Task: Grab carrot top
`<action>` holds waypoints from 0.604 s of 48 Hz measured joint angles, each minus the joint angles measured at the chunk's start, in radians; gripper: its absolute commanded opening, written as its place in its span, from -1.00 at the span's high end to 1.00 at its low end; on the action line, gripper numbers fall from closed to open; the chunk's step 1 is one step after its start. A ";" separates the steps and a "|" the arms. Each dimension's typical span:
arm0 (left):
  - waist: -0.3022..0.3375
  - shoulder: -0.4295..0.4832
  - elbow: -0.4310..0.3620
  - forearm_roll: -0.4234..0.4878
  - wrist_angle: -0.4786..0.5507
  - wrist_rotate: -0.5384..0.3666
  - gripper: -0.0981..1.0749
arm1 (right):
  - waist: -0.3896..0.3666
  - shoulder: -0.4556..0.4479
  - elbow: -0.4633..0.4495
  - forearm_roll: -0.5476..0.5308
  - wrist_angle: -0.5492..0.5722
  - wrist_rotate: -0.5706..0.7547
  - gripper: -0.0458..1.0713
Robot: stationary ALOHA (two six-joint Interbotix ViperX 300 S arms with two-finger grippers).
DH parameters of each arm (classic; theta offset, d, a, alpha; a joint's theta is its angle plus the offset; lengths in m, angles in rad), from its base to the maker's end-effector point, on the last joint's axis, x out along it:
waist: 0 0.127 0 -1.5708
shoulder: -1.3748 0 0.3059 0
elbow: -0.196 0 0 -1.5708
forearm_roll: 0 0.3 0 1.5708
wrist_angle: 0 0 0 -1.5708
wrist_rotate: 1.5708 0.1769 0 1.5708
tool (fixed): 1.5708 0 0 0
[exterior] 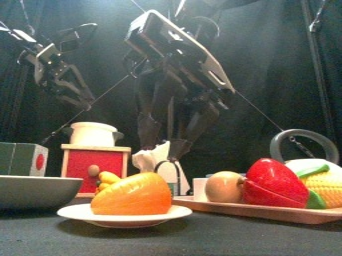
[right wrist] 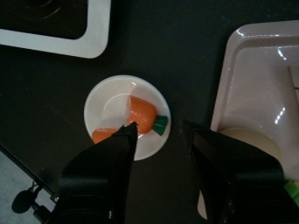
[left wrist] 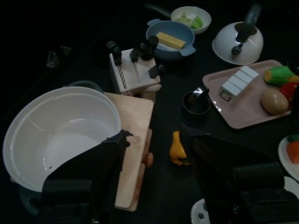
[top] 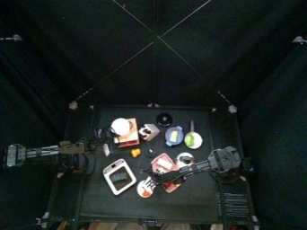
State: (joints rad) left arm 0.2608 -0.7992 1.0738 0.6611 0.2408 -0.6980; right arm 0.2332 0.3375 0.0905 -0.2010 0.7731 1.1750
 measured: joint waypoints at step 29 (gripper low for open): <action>-0.002 0.000 0.002 0.000 0.002 0.000 -0.65 | -0.002 0.058 -0.018 0.037 0.005 0.000 -0.86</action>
State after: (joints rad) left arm 0.2592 -0.7992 1.0753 0.6611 0.2424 -0.6980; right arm 0.2316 0.3958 0.0721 -0.1641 0.7777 1.1750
